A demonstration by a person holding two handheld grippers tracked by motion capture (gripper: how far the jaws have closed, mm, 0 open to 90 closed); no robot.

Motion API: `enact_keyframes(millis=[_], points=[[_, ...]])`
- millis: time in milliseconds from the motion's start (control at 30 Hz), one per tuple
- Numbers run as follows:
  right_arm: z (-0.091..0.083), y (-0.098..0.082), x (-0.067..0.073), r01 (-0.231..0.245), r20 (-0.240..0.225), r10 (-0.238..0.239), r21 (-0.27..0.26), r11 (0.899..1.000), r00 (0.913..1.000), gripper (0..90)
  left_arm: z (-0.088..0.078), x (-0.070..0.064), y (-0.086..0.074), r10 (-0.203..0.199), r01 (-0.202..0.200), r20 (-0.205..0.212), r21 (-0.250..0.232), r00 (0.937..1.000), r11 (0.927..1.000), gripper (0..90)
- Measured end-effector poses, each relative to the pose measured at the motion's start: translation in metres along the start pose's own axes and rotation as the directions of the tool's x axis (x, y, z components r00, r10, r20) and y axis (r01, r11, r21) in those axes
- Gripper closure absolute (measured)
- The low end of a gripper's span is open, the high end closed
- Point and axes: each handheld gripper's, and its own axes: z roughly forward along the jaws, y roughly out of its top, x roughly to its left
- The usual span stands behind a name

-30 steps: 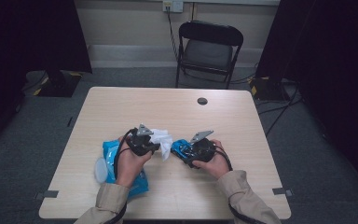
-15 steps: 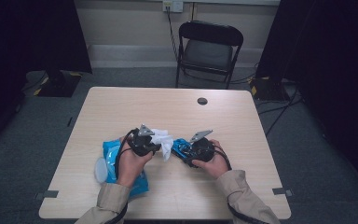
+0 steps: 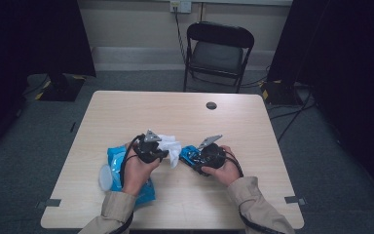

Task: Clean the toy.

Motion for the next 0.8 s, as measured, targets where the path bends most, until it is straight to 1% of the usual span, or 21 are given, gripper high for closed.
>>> enact_keyframes(millis=[33, 100, 133, 300, 333, 467, 533, 633, 733, 767, 800], points=[[-0.0004, -0.0012, -0.0014, -0.017, -0.013, 0.017, -0.015, 1.0, 0.9998, 27.9, 0.0, 0.0001, -0.0001, 0.0, 0.0, 0.0, 0.0, 1.0, 1.0, 86.1], [0.0, -0.0025, -0.001, -0.002, 0.001, 0.002, -0.018, 1.0, 1.0, 27.9, 0.0001, 0.0002, -0.0005, -0.007, 0.007, 0.002, 0.0, 1.0, 1.0, 86.1], [-0.0002, -0.0029, -0.0012, -0.006, -0.003, 0.006, -0.024, 1.0, 1.0, 27.9, -0.0001, 0.0004, -0.0005, -0.005, 0.005, 0.002, 0.002, 1.0, 1.0, 86.1], [-0.0011, -0.0036, -0.0031, -0.006, -0.013, 0.006, -0.015, 1.0, 0.9999, 27.9, -0.0001, 0.0005, -0.0002, -0.006, 0.006, 0.003, 0.0, 1.0, 1.0, 86.1], [-0.0014, -0.0036, -0.003, -0.005, -0.012, 0.005, -0.013, 1.0, 0.9999, 27.9, -0.0004, 0.0007, -0.0001, 0.002, -0.002, 0.003, 0.004, 1.0, 1.0, 86.1], [-0.0008, -0.0044, -0.0012, 0.005, 0.003, -0.005, -0.028, 1.0, 1.0, 27.7, 0.0006, -0.0009, -0.0006, -0.003, 0.003, 0.008, 0.004, 1.0, 1.0, 86.1], [-0.0005, -0.0048, -0.0005, 0.003, 0.006, -0.003, -0.032, 0.999, 1.0, 27.6, 0.0009, -0.001, -0.001, -0.007, 0.007, 0.01, 0.006, 0.9999, 1.0, 86.1], [-0.0003, -0.0047, -0.0021, -0.007, -0.002, 0.007, -0.029, 1.0, 1.0, 27.3, 0.001, -0.0008, -0.0008, -0.011, 0.011, 0.015, 0.009, 0.9998, 0.9999, 86.0], [0.0002, -0.0041, -0.0011, -0.004, 0.004, 0.004, -0.028, 1.0, 1.0, 27.0, 0.0014, -0.0002, -0.0006, -0.01, 0.009, 0.015, 0.009, 0.9998, 0.9999, 86.0], [0.0005, -0.0041, -0.0011, 0.0, 0.004, 0.0, -0.031, 1.0, 1.0, 26.8, 0.0015, 0.0002, -0.0005, -0.002, 0.002, 0.01, 0.011, 0.9999, 0.9999, 86.0], [0.001, -0.0039, -0.0013, 0.001, 0.002, -0.001, -0.032, 0.999, 1.0, 26.4, 0.0022, -0.0005, -0.001, -0.01, 0.01, 0.017, 0.007, 0.9998, 0.9999, 85.9]])
